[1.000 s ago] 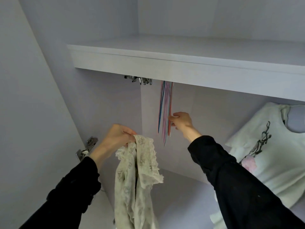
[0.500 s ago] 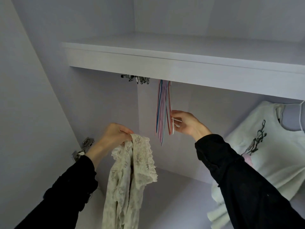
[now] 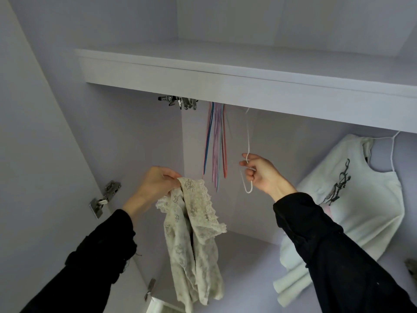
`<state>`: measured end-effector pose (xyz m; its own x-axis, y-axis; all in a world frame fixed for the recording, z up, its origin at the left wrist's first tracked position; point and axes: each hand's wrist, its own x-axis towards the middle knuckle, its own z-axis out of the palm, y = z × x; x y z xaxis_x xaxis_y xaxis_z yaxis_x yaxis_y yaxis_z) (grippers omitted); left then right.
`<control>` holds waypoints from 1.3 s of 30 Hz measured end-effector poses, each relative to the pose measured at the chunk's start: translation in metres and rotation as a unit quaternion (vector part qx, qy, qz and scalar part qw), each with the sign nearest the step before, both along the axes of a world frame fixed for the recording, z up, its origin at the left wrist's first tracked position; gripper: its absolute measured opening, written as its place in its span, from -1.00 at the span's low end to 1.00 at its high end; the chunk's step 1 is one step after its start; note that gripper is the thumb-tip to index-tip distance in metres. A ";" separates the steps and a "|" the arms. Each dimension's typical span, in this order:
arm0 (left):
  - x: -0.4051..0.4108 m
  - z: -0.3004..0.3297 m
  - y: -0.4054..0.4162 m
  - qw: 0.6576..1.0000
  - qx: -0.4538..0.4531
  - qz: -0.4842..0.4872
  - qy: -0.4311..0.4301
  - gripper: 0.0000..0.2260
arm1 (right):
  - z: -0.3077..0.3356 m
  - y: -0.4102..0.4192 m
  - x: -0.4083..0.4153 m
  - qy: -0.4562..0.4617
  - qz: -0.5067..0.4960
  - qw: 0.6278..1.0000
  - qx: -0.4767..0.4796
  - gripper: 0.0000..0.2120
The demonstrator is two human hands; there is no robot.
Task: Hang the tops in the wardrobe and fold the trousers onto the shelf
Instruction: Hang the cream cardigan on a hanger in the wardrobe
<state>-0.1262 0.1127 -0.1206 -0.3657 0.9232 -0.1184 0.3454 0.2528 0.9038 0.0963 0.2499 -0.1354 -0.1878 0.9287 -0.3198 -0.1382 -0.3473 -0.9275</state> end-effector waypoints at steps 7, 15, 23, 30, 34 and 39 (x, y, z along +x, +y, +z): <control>0.023 -0.008 0.000 0.999 -0.002 -0.034 0.024 -0.89 | -0.032 -0.023 0.044 -0.020 -0.045 0.999 0.008 -0.86; 0.045 -0.014 -0.008 0.998 -0.009 -0.059 0.031 -0.78 | -0.051 -0.067 0.094 -0.055 -0.124 0.989 0.058 -0.63; 0.055 -0.026 -0.014 0.996 -0.042 -0.074 0.038 -0.86 | -0.080 -0.060 0.120 -0.115 -0.070 0.986 -0.095 -0.75; 0.066 -0.048 -0.024 0.995 -0.062 -0.078 0.027 -0.83 | -0.113 -0.102 0.154 -0.016 -0.107 0.994 -0.019 -0.77; 0.074 -0.058 -0.025 0.991 -0.086 -0.090 0.042 -0.85 | -0.112 -0.111 0.159 0.027 -0.029 0.999 -0.021 -0.75; 0.080 -0.055 -0.021 0.990 -0.099 -0.088 0.039 -0.92 | -0.119 -0.102 0.141 -0.099 -0.061 0.993 -0.016 -0.64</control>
<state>-0.0463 0.0916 -0.1761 -0.2157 0.9350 -0.2815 0.4674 0.3520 0.8110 0.2369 0.1480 -0.2540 -0.0061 0.9294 -0.3689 0.0024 -0.3689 -0.9295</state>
